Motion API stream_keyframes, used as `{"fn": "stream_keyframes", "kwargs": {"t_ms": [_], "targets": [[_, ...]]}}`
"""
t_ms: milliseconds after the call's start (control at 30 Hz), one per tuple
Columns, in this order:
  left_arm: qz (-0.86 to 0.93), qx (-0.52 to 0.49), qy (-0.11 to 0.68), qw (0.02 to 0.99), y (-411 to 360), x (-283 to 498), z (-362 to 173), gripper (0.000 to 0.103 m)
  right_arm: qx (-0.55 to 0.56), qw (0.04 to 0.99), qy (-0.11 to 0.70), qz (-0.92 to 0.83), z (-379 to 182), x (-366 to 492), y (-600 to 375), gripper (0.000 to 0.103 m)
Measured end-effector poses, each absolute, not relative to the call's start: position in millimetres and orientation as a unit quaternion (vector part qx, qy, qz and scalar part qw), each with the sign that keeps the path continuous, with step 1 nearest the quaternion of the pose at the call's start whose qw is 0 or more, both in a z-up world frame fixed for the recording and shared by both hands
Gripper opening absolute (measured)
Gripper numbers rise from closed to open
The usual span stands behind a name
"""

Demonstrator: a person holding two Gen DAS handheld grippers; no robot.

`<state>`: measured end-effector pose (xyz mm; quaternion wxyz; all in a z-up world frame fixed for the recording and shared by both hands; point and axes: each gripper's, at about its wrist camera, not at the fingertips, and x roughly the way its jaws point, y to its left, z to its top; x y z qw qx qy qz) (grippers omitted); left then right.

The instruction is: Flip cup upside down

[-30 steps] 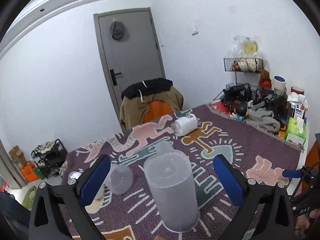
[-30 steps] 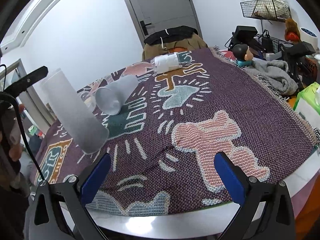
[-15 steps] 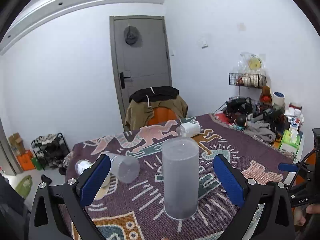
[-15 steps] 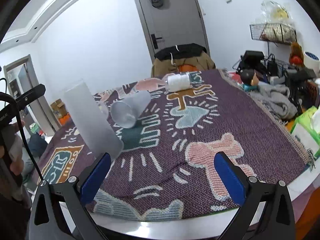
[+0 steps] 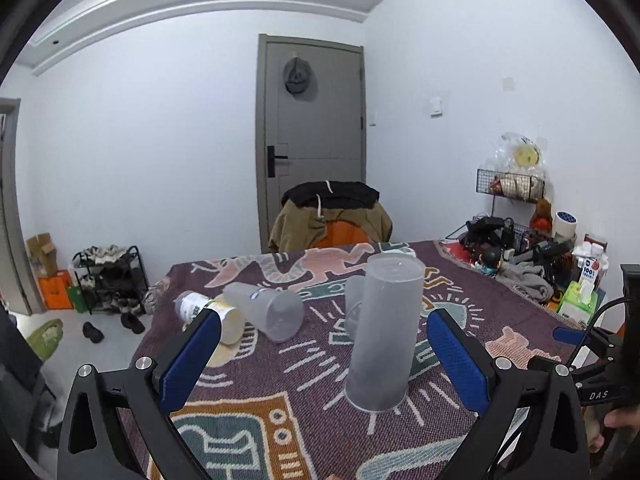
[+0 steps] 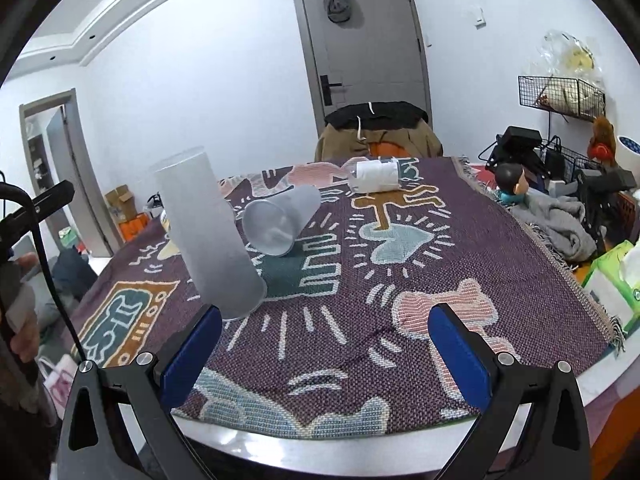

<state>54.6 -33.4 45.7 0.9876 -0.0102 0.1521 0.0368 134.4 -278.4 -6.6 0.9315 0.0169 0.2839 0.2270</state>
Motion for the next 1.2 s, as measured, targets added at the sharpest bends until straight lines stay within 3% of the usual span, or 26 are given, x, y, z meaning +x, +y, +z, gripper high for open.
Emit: {"fn": "stream_keyframes", "kwargs": {"t_ms": [1200], "targets": [[0.067,-0.047,0.14,0.987,-8,9,15,0.103,-0.005,0.931,0.26,0.258,7,109,-263,0.103]]}}
